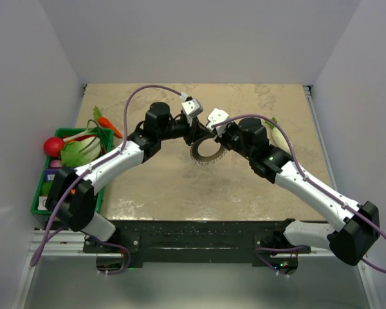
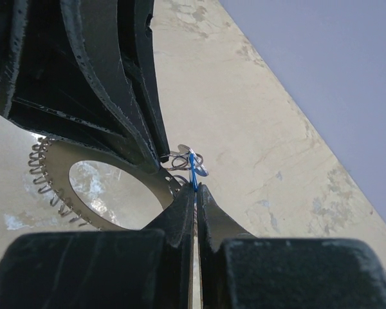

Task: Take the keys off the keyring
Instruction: Remove the key from the keyring.

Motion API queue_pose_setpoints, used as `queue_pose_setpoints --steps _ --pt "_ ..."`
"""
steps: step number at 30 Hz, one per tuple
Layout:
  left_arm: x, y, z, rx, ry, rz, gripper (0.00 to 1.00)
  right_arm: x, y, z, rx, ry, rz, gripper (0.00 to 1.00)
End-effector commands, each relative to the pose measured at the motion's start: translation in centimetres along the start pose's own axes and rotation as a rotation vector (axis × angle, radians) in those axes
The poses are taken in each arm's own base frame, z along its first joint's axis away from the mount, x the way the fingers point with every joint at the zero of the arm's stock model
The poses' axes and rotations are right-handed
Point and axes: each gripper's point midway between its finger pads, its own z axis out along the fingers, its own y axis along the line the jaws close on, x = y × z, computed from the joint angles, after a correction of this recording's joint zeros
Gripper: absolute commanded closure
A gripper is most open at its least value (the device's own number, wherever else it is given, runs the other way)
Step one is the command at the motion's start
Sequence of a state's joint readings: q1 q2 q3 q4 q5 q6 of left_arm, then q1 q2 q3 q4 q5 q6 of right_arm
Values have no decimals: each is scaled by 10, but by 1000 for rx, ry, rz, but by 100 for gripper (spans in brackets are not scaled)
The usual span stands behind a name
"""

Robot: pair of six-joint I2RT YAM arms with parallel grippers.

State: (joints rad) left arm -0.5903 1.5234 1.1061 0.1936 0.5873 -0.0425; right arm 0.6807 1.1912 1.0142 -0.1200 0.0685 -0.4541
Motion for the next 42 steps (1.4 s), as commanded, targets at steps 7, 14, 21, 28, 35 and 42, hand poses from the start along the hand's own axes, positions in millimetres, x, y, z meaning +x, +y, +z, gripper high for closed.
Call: queue_pose_setpoints --steps 7,14,21,28,35,42 --pt "-40 11 -21 -34 -92 52 100 -7 -46 -8 217 0 -31 100" --pt "-42 20 -26 -82 -104 38 100 -9 -54 -14 260 -1 -33 100" --pt "-45 25 -29 -101 -116 29 100 -1 -42 -8 192 27 -47 100" --pt "-45 24 -29 -94 -117 30 100 -6 -33 -8 142 3 -38 100" --pt "-42 17 -27 -43 -118 34 100 -10 -15 -5 42 -14 -35 100" --pt "-44 7 -28 11 -130 44 100 -13 -9 -10 -4 -20 -49 95"
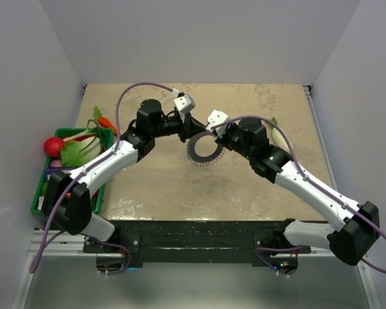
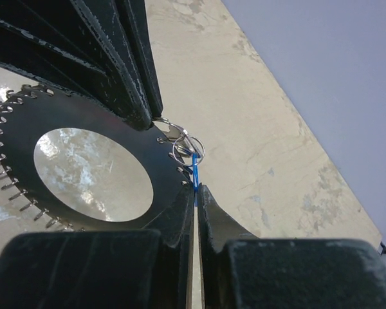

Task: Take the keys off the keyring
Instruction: Remove the key from the keyring.

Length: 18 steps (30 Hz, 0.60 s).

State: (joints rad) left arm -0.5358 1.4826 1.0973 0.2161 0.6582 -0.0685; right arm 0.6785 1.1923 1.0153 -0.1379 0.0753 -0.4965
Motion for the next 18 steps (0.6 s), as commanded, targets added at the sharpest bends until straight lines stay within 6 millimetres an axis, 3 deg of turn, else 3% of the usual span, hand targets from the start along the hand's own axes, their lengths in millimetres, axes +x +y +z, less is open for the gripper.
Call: queue_pose_setpoints --steps 1,5,10,18 --pt "-26 1 -10 -3 -79 46 100 -18 -6 -11 -13 -46 -6 95" --pt "-26 -3 -11 22 -86 48 100 -22 -3 -13 -42 -52 -17 87" --pt "-28 -9 -13 50 -95 53 100 -30 -2 -19 -69 -71 -28 67" --pt "-26 -18 -14 107 -100 64 100 -41 -8 -26 -91 -92 -44 60"
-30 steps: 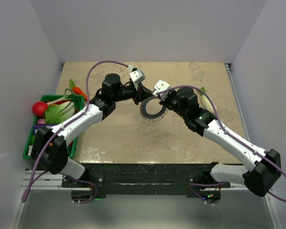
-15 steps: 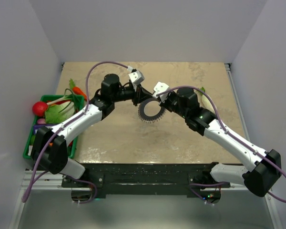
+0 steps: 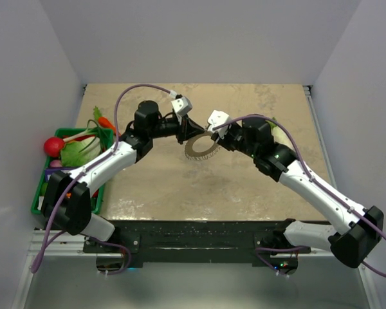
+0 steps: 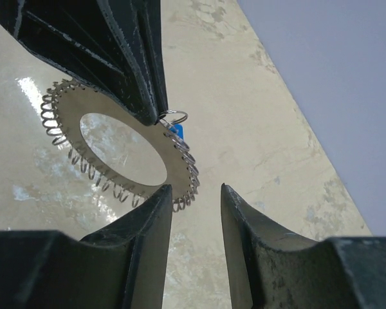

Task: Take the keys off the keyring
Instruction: Remove the key from the keyring.

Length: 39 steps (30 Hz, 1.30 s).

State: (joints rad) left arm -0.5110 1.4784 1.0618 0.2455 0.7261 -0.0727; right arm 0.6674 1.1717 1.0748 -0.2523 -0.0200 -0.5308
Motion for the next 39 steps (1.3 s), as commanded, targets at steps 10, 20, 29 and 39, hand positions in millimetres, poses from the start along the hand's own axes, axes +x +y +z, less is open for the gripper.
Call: queue_pose_setpoints --steps 10,20,29,39 --pt "-31 -58 -17 314 -90 157 100 -55 -10 -19 -157 -169 12 63" --pt "-26 -88 -31 494 -83 211 100 -27 15 -20 -421 -146 27 65" --pt "-19 -95 -35 554 -68 225 100 -36 49 -43 -673 -227 -3 65" --pt "-15 -98 -36 580 -64 224 100 -33 63 -39 -782 -234 44 66"
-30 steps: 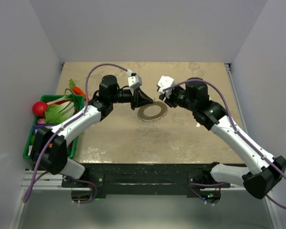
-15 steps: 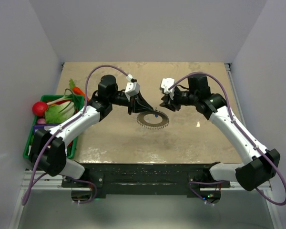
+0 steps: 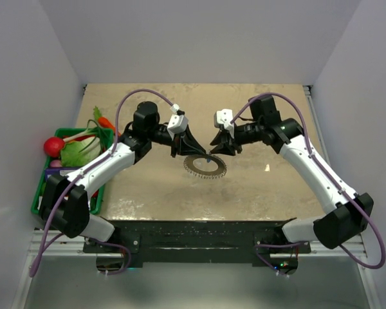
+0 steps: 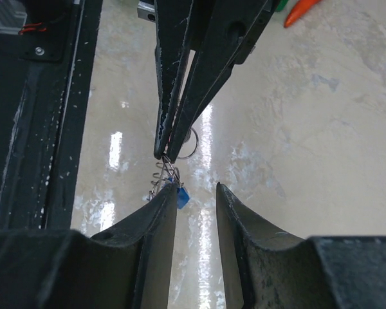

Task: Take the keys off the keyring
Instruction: Remove the key from the keyring.

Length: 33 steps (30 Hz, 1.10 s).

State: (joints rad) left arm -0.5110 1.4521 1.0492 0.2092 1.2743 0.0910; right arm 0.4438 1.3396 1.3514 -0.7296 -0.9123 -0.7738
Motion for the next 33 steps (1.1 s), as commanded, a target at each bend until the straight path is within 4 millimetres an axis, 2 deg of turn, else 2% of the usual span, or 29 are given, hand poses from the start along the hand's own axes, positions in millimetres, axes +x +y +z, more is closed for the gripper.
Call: queue_pose_setpoints --steps 1,7,16,19,21,24,31,33 --pt "-20 -8 -2 34 -24 94 100 -8 8 2 -71 -36 -4 67" --pt "-17 -8 0 43 -22 84 100 -6 11 5 -104 -44 6 71" --pt "-14 -6 3 41 -17 78 100 -15 21 4 -149 -82 3 78" --pt "-12 -5 3 35 -15 74 100 -16 23 4 -158 -86 1 86" --pt "-12 -5 4 33 -15 74 100 -15 26 5 -168 -85 2 88" --pt "-11 -3 5 31 -13 68 100 -16 29 7 -179 -87 0 99" --pt "-11 4 5 -12 -7 71 100 -11 21 8 -119 -47 11 100" --pt "-9 9 4 -38 4 71 91 -15 16 5 -69 -47 14 100"
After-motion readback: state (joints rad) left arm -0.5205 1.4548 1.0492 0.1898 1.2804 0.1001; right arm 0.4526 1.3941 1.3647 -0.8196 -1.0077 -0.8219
